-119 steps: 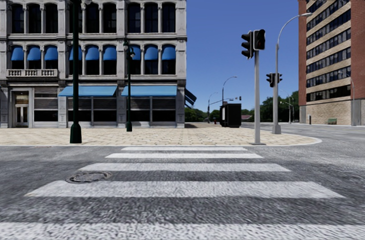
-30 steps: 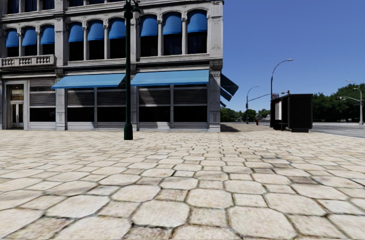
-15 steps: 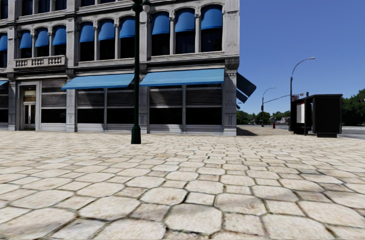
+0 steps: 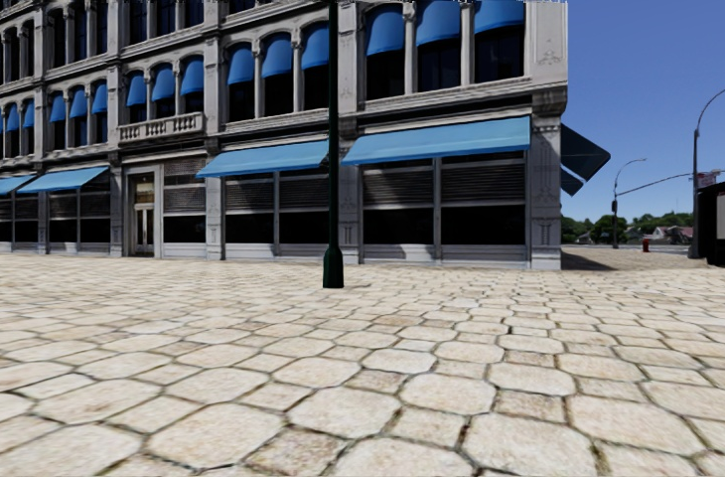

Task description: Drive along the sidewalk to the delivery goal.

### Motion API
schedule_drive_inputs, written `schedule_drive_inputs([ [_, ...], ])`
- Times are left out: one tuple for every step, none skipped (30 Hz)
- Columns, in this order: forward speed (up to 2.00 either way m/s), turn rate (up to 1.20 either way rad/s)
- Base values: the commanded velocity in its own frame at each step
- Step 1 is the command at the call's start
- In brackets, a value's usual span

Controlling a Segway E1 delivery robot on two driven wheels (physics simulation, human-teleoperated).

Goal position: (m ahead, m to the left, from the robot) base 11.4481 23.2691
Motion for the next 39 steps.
schedule_drive_inputs([
  [1.63,0.52],
  [1.63,0.52],
  [1.63,0.52],
  [1.63,0.52],
  [1.63,0.52],
  [1.63,0.52],
  [1.63,0.52],
  [1.63,0.52],
  [1.69,0.52],
  [2.0,0.52],
  [2.0,0.52],
  [2.0,0.52],
  [2.0,0.52],
  [2.0,0.52],
  [2.0,0.52],
  [2.0,0.52],
  [2.0,0.52],
  [2.0,0.52],
  [2.0,0.52],
  [2.0,0.52],
  [2.0,0.52],
  [2.0,0.52],
  [2.0,0.52],
  [2.0,0.52],
  [2.0,0.52],
  [2.0,0.52],
  [2.0,0.52],
  [2.0,0.52],
  [2.0,0.52],
  [2.0,0.52],
  [2.0,0.52],
  [2.0,0.52],
  [2.0,0.52],
  [2.0,0.52],
  [2.0,0.52],
  [2.0,0.52],
  [2.0,0.52],
  [2.0,0.52],
  [2.0,0.52],
])
